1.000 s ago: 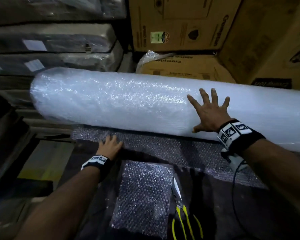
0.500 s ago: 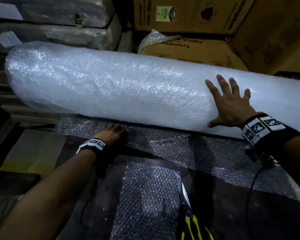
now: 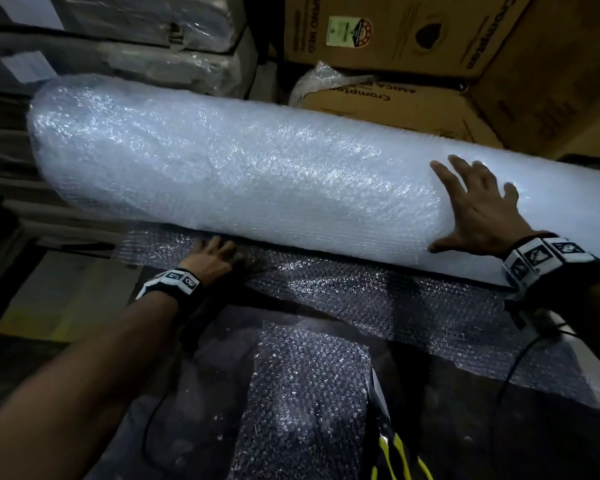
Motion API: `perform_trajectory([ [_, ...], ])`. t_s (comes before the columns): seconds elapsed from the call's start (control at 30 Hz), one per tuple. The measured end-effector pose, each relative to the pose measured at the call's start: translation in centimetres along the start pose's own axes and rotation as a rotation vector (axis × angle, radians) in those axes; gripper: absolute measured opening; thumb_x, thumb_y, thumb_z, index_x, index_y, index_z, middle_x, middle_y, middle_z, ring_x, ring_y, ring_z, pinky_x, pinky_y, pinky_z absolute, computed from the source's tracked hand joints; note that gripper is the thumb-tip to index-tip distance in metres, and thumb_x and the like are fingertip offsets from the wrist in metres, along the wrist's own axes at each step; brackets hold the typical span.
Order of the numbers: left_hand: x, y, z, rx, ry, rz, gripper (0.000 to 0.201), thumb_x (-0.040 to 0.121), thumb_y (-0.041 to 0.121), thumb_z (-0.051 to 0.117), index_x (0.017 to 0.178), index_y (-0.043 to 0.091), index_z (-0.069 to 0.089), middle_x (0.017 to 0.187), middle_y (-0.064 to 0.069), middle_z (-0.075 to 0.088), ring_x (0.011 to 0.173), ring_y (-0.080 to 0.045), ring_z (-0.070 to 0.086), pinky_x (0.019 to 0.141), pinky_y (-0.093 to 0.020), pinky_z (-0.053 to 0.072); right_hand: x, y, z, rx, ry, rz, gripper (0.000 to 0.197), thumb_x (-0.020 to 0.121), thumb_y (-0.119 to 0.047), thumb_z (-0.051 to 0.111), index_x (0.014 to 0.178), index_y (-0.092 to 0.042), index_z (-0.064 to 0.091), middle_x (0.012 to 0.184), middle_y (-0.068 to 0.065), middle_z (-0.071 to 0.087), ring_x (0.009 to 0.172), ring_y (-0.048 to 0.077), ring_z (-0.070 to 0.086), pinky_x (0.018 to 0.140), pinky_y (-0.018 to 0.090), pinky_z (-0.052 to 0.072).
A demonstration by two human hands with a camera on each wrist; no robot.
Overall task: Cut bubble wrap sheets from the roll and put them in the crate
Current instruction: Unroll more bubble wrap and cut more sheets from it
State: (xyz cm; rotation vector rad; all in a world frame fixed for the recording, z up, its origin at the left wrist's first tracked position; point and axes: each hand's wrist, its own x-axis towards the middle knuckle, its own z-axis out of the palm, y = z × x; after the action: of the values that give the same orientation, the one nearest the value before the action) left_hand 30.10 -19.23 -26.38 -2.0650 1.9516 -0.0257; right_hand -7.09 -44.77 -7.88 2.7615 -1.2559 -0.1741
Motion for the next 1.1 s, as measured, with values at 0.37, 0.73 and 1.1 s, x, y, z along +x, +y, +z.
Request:
perform_trajectory([
  [0.37,0.1,0.3,1.6,-0.113,0.296,0.048,0.038,0.077,0.031,0.042,0.107,0.01,0.054,0.093,-0.016,0.052,0.066,-0.034,0.061,0.062,-0.058,0.051,0.7,-0.6,1.1,-0.058,0.001,0.017,0.154,0.045,-0.066,0.09,0.154,-0.037,-0.015,0.164,0.0,-0.009,0.15,0.039,-0.001,0.104,0.08,0.019],
  [0.73,-5.4,-2.9,1.3,-0.095,0.224,0.026,0.046,0.077,0.031,0.038,0.096,0.01,0.074,0.093,-0.021,0.063,0.076,-0.041,0.066,0.06,-0.054,0.051,0.2,-5.1,-0.1,-0.072,0.047,-0.059,0.143,0.051,-0.062,0.09,0.156,-0.035,-0.003,0.164,0.004,0.003,0.149,0.038,0.006,0.105,0.078,0.022],
  [1.1,-15.4,-11.4,3.6,-0.058,0.267,-0.118,0.032,0.076,0.019,0.05,0.106,0.012,0.056,0.097,-0.026,0.056,0.078,-0.045,0.062,0.063,-0.057,0.05,1.8,-17.0,-2.5,-0.048,0.047,-0.204,0.141,0.053,-0.066,0.087,0.156,-0.036,-0.005,0.165,0.006,0.002,0.15,0.042,0.006,0.106,0.079,0.02],
])
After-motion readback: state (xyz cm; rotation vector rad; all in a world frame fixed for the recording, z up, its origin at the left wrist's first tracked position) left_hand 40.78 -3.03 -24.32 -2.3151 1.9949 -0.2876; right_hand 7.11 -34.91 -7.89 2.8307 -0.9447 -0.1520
